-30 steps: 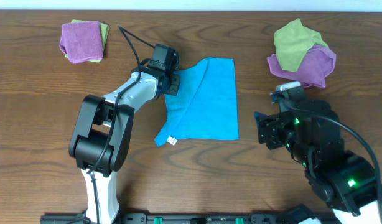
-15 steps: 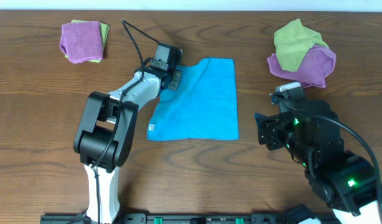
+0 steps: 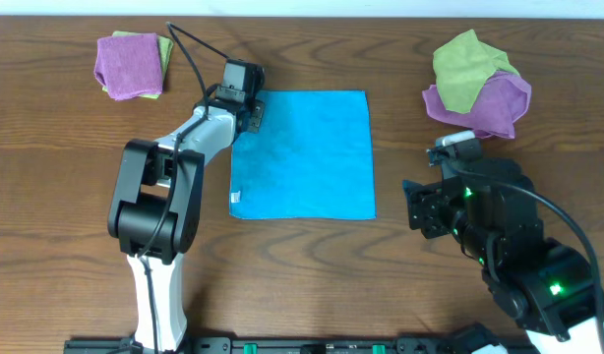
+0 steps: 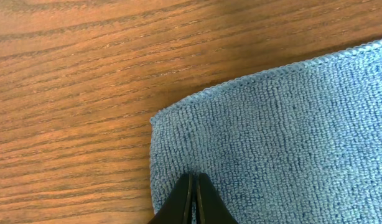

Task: Fold the cloth
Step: 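Pull the blue cloth corner leftward with the left gripper to flatten it, then release the cloth and retract the left gripper toward the front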

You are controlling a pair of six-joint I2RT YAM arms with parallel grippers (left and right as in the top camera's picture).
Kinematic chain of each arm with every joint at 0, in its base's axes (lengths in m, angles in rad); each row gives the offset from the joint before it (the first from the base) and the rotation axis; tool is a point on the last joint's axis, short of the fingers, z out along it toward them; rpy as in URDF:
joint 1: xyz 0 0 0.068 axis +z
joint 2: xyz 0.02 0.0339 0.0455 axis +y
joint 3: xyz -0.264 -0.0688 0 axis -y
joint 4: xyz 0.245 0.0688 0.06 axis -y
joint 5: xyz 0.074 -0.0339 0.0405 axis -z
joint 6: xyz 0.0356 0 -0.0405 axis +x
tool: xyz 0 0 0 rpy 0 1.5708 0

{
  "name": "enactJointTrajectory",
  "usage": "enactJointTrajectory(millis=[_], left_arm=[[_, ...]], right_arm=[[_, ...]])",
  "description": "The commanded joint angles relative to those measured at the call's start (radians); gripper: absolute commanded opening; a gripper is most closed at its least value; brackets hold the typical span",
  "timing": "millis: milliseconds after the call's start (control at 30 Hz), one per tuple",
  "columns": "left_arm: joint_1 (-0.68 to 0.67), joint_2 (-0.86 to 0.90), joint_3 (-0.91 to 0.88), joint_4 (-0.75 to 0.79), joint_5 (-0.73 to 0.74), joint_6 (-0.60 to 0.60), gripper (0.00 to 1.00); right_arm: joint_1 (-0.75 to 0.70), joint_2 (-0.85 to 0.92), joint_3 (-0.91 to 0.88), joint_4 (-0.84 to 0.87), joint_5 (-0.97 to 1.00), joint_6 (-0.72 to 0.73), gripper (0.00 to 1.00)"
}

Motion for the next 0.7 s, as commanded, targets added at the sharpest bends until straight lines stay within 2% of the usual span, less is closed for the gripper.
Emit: enactJointTrajectory(millis=[0, 167, 333, 433, 467, 533, 600, 633, 667], left_arm=[[0.002, 0.06, 0.014, -0.03, -0.034, 0.016, 0.06], [-0.023, -0.014, 0.143, -0.162, -0.034, 0.014, 0.06], [-0.037, -0.211, 0.299, -0.298, -0.027, -0.08, 0.06], [-0.018, -0.339, 0.308, -0.394, 0.071, -0.09, 0.06], [-0.009, -0.382, 0.308, -0.449, 0.116, -0.094, 0.06], [0.018, -0.475, 0.307, -0.594, 0.169, -0.122, 0.06], [0.037, -0.564, 0.288, -0.706, 0.177, -0.134, 0.06], [0.045, -0.639, 0.254, -0.753, 0.179, -0.137, 0.06], [0.046, -0.715, 0.203, -0.764, 0.179, -0.15, 0.06]], right_arm=[[-0.004, 0.001, 0.011, -0.001, 0.002, -0.002, 0.75], [-0.005, 0.003, 0.011, 0.003, 0.003, -0.003, 0.76], [-0.011, 0.005, 0.012, 0.023, 0.074, -0.063, 0.74], [-0.047, 0.005, 0.031, 0.017, 0.082, -0.063, 0.71], [-0.063, 0.005, 0.044, 0.006, 0.083, -0.063, 0.69], [-0.119, 0.0, 0.1, -0.058, 0.081, -0.063, 0.57], [-0.187, -0.024, 0.147, -0.128, 0.073, -0.064, 0.33], [-0.24, -0.063, 0.16, -0.156, 0.061, -0.07, 0.31], [-0.287, -0.109, 0.157, -0.168, 0.016, -0.092, 0.41]])
